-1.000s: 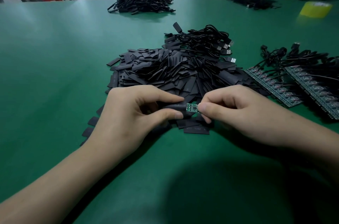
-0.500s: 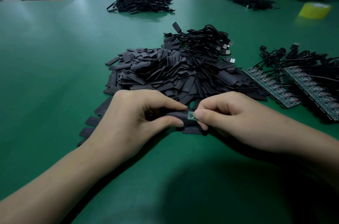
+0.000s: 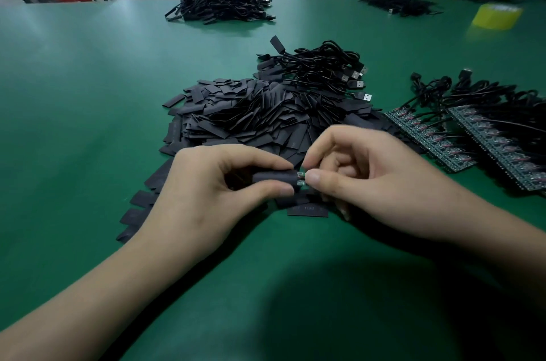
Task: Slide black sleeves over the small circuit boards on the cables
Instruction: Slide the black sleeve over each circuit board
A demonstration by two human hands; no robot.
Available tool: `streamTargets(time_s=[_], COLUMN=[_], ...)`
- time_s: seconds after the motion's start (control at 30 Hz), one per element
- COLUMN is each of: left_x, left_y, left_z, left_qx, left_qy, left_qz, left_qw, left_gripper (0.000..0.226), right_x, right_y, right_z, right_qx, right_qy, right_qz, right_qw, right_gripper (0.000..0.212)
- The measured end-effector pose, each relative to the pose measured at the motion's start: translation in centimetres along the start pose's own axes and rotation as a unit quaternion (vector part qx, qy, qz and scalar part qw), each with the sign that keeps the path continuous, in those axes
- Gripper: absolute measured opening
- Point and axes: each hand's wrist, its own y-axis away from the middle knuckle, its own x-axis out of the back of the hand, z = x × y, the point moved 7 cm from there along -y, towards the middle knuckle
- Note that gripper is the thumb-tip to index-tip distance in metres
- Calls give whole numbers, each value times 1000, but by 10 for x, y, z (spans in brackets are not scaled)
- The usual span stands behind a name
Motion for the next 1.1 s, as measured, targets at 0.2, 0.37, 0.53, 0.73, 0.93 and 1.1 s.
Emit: streamTargets(time_s=[0.2, 0.37, 0.53, 0.73, 0.93, 1.1], left_x=[1, -2, -3, 3, 13, 16], left_y=[-1, 0, 2, -1, 0, 1], left_z=[-10, -8, -7, 0, 9, 12], left_qx=[38, 27, 21, -13, -49, -45], left_qy=[50, 61, 51, 40, -44, -80], left_qz=[7, -1, -4, 23, 99, 129], left_qw=[998, 998, 998, 999, 993, 987], left_gripper=[27, 22, 23, 20, 30, 39], right_x=[7, 4, 1, 2, -3, -3], right_y=[5, 9, 10, 4, 2, 7], right_z=[-17, -28, -26, -10, -4, -13], right_qx=[92, 140, 145, 42, -20, 44], right_qy=[111, 172, 147, -34, -93, 16], right_qz=[72, 88, 93, 70, 32, 94], right_qw=[987, 971, 974, 996, 995, 994], right_gripper=[13, 14, 14, 8, 9, 11])
